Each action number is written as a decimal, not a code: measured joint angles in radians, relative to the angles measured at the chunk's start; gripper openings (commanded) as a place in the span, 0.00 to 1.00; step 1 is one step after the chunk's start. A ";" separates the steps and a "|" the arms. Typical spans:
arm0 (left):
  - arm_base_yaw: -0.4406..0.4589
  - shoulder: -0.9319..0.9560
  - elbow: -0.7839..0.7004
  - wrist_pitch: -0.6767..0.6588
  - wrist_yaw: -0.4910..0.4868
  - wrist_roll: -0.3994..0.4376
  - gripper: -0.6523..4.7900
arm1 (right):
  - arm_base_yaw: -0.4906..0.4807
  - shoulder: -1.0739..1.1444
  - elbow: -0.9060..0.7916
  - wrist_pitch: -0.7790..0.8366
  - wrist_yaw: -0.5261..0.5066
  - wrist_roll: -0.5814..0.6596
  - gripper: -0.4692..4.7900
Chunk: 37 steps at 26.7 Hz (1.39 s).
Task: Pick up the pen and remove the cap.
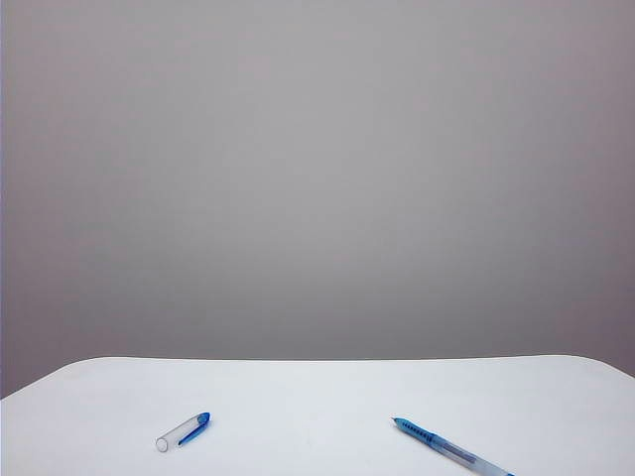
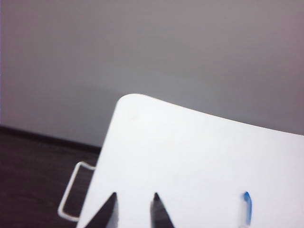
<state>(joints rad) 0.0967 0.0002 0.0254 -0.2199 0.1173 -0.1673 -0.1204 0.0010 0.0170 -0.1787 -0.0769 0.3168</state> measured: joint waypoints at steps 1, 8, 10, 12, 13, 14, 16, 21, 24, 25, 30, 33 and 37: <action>-0.013 0.000 -0.002 0.006 -0.001 0.016 0.21 | 0.021 0.000 -0.009 0.003 0.032 -0.011 0.08; -0.113 0.000 -0.014 0.038 -0.109 0.106 0.15 | 0.301 0.000 -0.010 0.014 0.293 -0.195 0.08; -0.108 0.000 -0.014 0.038 -0.114 0.108 0.15 | 0.330 0.000 -0.010 0.014 0.259 -0.237 0.08; -0.108 0.000 -0.014 0.038 -0.105 0.124 0.15 | 0.336 0.000 -0.010 0.011 0.165 -0.286 0.08; -0.108 0.000 -0.014 0.038 -0.093 0.127 0.15 | 0.336 0.000 -0.010 0.008 0.138 -0.300 0.08; -0.108 0.000 -0.014 0.038 -0.083 0.130 0.15 | 0.337 0.000 -0.010 0.006 0.122 -0.308 0.08; -0.108 0.000 -0.014 0.039 -0.068 0.143 0.16 | 0.337 0.000 -0.010 0.004 0.106 -0.319 0.08; -0.115 0.000 -0.015 0.045 -0.018 0.114 0.17 | 0.336 0.000 -0.010 -0.006 0.104 -0.322 0.08; -0.115 0.000 -0.015 0.046 0.008 0.110 0.17 | 0.336 0.000 -0.010 -0.010 0.103 -0.322 0.08; -0.115 0.000 -0.015 0.046 -0.006 0.110 0.17 | 0.336 0.000 -0.010 -0.010 0.103 -0.322 0.08; -0.114 0.000 -0.015 0.044 -0.042 0.107 0.17 | 0.336 0.000 -0.010 -0.010 0.103 -0.322 0.08; -0.114 0.000 -0.015 0.044 -0.042 0.107 0.17 | 0.336 0.000 -0.010 -0.010 0.103 -0.321 0.08; -0.114 0.000 -0.015 0.044 -0.042 0.107 0.17 | 0.337 0.000 -0.010 -0.009 0.103 -0.281 0.08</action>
<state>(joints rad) -0.0174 0.0006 0.0105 -0.1757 0.0750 -0.0605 0.2169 0.0013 0.0074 -0.1879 0.0257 0.0360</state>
